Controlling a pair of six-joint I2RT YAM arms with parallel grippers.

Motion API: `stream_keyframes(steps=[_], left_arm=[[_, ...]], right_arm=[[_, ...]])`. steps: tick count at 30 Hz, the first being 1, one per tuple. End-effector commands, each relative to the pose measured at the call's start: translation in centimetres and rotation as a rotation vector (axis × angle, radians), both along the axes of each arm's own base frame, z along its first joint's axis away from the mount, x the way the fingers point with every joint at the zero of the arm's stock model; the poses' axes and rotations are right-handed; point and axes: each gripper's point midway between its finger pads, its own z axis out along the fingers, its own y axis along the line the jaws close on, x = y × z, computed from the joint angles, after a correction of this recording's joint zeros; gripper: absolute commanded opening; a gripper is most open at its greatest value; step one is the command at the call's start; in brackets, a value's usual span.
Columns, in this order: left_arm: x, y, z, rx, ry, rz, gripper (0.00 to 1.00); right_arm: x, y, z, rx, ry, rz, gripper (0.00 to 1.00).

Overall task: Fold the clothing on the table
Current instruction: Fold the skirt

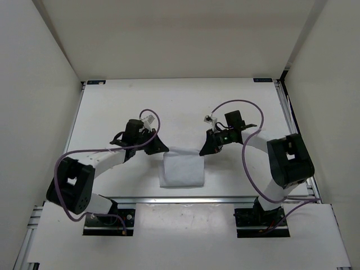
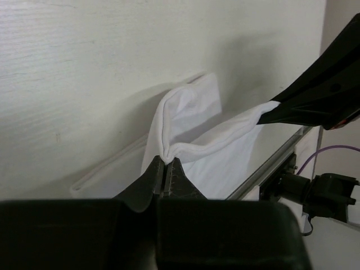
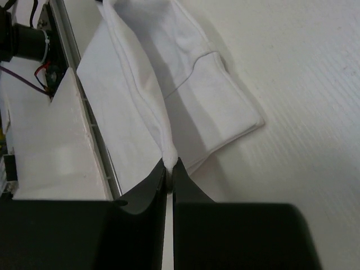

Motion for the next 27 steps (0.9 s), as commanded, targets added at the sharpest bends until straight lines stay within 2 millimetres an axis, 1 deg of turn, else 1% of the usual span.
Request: stream_keyframes(steps=[1, 2, 3, 5, 6, 8, 10, 12, 13, 14, 15, 16, 18, 19, 20, 22, 23, 24, 26, 27], left_arm=[[-1.0, -0.5, 3.2, -0.057, -0.074, -0.005, 0.0], [-1.5, -0.5, 3.6, -0.066, -0.084, -0.005, 0.0], [-1.9, -0.3, 3.5, -0.067, -0.057, 0.012, 0.0], [-3.0, -0.5, 5.0, -0.09, -0.079, 0.012, 0.0], [-3.3, -0.5, 5.0, -0.09, -0.078, 0.018, 0.0], [-4.2, -0.5, 6.5, -0.105, -0.092, 0.018, 0.0], [-4.9, -0.2, 7.2, -0.123, -0.083, 0.04, 0.0], [-6.3, -0.1, 7.7, -0.138, -0.076, 0.048, 0.0], [-7.1, 0.2, 6.9, -0.13, -0.041, 0.063, 0.0], [-7.6, 0.3, 7.5, -0.153, -0.039, 0.08, 0.0], [-8.6, 0.7, 6.9, -0.153, -0.026, 0.083, 0.0], [-9.1, 0.8, 7.0, -0.177, -0.002, 0.098, 0.0], [-10.9, 1.4, 5.8, -0.191, 0.031, 0.117, 0.0], [-11.1, 1.7, 5.2, -0.193, 0.053, 0.146, 0.0], [-11.6, 2.0, 5.5, -0.209, 0.048, 0.155, 0.0], [-12.0, 3.0, 4.5, -0.215, 0.056, 0.191, 0.0], [-12.4, 3.4, 3.7, -0.211, 0.084, 0.202, 0.0], [-12.5, 3.7, 3.7, -0.221, 0.077, 0.211, 0.0], [-12.6, 4.2, 3.3, -0.242, 0.093, 0.241, 0.0], [-12.5, 4.3, 3.4, -0.253, 0.076, 0.247, 0.0]], right_arm=[[-1.2, 0.0, 1.3, 0.01, -0.082, 0.079, 0.0], [-1.4, 0.0, 1.8, 0.012, -0.094, 0.079, 0.0], [-1.7, -0.2, 1.9, 0.009, -0.116, 0.094, 0.0], [-2.1, -0.3, 1.9, -0.008, -0.144, 0.106, 0.01], [-2.2, -0.6, 2.0, -0.009, -0.157, 0.109, 0.0], [-2.5, -1.1, 2.2, -0.013, -0.167, 0.107, 0.0], [-2.6, -1.4, 2.8, -0.003, -0.191, 0.115, 0.0], [-2.9, -1.8, 2.9, -0.017, -0.214, 0.128, 0.0], [-3.1, -1.9, 3.1, -0.021, -0.244, 0.142, 0.0], [-3.6, -2.2, 2.7, -0.038, -0.242, 0.154, 0.0], [-3.9, -2.2, 2.9, -0.039, -0.258, 0.165, 0.0], [-4.1, -2.5, 3.1, -0.052, -0.276, 0.164, 0.0], [-4.2, -2.7, 3.1, -0.058, -0.301, 0.163, 0.0], [-4.4, -2.8, 3.2, -0.058, -0.307, 0.167, 0.0], [-4.5, -2.8, 3.1, -0.068, -0.326, 0.172, 0.0], [-5.0, -2.8, 2.7, -0.071, -0.321, 0.188, 0.0], [-5.0, -2.8, 2.6, -0.08, -0.333, 0.19, 0.0], [-5.0, -2.6, 2.9, -0.073, -0.353, 0.196, 0.0], [-5.3, -2.5, 2.3, -0.094, -0.368, 0.212, 0.0], [-5.4, -2.3, 2.2, -0.097, -0.367, 0.221, 0.0]])
